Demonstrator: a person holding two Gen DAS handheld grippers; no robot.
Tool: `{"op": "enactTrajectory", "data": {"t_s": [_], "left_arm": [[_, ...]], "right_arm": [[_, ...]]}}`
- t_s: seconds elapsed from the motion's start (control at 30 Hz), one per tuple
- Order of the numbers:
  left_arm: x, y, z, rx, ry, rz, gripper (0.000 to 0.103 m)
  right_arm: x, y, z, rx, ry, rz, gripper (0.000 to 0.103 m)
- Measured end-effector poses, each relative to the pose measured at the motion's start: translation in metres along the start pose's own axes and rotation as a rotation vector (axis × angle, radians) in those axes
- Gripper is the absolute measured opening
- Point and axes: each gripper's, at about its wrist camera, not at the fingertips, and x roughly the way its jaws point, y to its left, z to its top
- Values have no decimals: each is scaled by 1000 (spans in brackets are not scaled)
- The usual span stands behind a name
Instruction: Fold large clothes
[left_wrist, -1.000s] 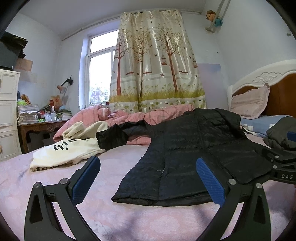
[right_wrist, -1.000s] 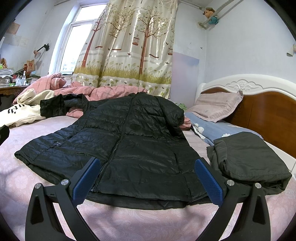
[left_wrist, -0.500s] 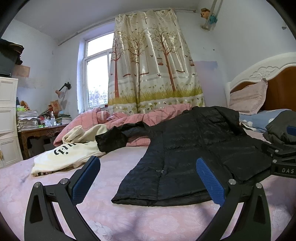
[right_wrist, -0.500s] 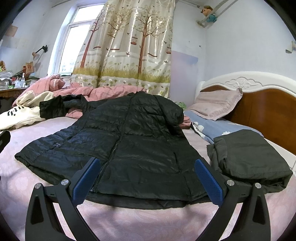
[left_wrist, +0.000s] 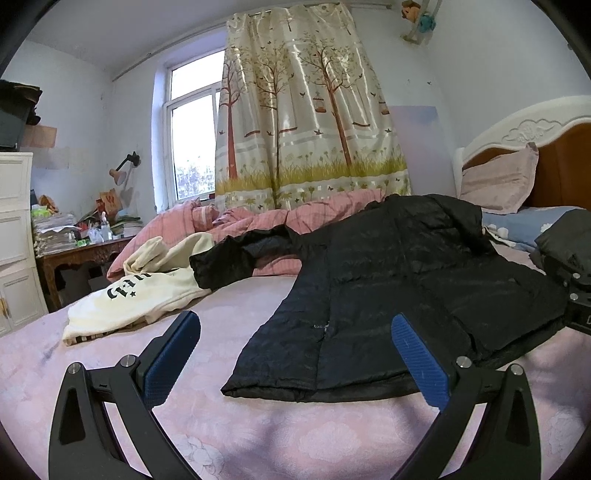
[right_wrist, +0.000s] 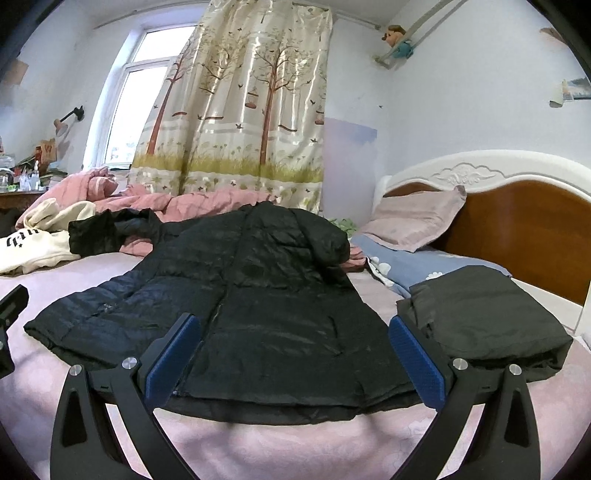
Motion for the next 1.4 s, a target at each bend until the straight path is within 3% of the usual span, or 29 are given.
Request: {"op": "enactTrajectory", "data": {"t_s": [0.13,0.23,0.53,0.6,0.67,0.7,0.8,0.87,0.93,1.0,1.03,1.07,1.17,1.27,1.33,1.4], "left_arm": [[-1,0,1,-7,-1,14,103],[1,-2,0,10,12,32,103],[1,4,3,-9,6,5,103],[6,14,11,-47,67,-58,103],[12,34,21,-128,106,-184,103],[14,43,24,-157,112,-199,103],[29,68,27,-203,150,-132,103],[51,79,23,-212,230,-87,100],[79,86,15,-197,357,-109,79],[95,90,5,-172,406,-158,78],[101,93,1,-167,414,-131,78],[107,97,-3,-175,434,-105,78],[126,111,-17,-272,515,-124,79],[149,129,-41,-382,637,-91,87],[158,140,-56,-461,683,-108,88],[154,140,-52,-456,660,-110,88]], "right_arm": [[-7,-5,1,20,-33,-47,103],[-14,-9,1,41,-60,-35,103],[-5,-26,4,95,-10,-6,103],[-5,-31,7,99,9,21,103],[-4,-41,13,114,46,58,103],[-3,-47,16,131,61,75,103],[8,-75,20,215,147,111,103],[21,-91,16,236,224,92,102],[33,-115,9,280,292,94,95],[46,-140,3,371,364,225,95],[51,-149,0,407,389,257,94],[54,-159,-3,434,406,244,94],[65,-181,-16,452,449,115,93],[93,-202,-43,494,610,31,82],[108,-213,-64,576,667,58,77],[113,-219,-69,622,645,76,77]]}}
